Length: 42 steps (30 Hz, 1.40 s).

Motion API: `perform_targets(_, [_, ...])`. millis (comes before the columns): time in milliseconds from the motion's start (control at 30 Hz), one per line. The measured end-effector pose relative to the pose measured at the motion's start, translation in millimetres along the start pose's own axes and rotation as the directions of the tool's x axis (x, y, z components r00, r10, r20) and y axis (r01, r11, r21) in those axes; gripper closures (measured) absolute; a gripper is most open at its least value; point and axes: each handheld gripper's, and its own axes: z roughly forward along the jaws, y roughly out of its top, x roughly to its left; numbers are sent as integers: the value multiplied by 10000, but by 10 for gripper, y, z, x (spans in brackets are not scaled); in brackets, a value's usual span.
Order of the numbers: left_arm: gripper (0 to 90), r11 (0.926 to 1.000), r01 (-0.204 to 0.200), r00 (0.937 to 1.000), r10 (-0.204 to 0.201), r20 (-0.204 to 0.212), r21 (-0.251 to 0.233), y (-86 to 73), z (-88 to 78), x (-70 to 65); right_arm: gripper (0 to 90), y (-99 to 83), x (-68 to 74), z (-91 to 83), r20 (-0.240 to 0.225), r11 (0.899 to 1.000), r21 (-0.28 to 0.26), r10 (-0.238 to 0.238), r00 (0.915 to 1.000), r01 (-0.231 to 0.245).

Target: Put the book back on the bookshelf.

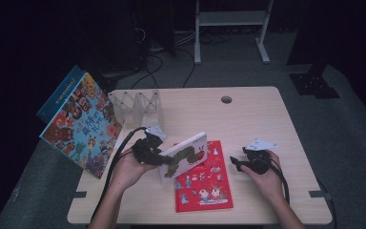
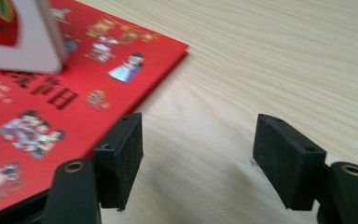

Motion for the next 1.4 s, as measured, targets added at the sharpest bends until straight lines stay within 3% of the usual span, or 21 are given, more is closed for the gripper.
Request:
perform_targets(267, [758,9987,466,9979,-474,-452,-197,-133,-217,125,281,-29,-63,44,401,9995,305,115,9991,-127])
perform_targets(533, [759,9936,1068,9914,-1092,-721,-360,-312,-410,252,250,-27,-99,69,403,9969,691,341,9986,-368])
perform_targets(667, [759,9893,1361,9852,-1408,-981,-528,-410,-522,317,248,-27,-100,69,416,9969,696,344,9985,-373])
perform_targets(967, [759,9724,2190,9618,-2290,-1503,-802,-656,-795,489,248,-27,-100,69,415,9969,696,343,9985,-371])
perform_targets(1067, [758,9677,2317,9569,-2450,-1560,-989,-703,-855,523,248,-27,-100,69,415,9969,695,341,9986,-369])
perform_targets(1300, [758,9656,2367,9572,-2507,-1444,-1075,-750,-915,559,248,-27,-100,69,415,9969,695,343,9985,-371])
perform_targets(1400, [759,9626,2460,9535,-2613,-1502,-1133,-769,-954,563,249,-27,-100,69,413,9969,694,336,9986,-365])
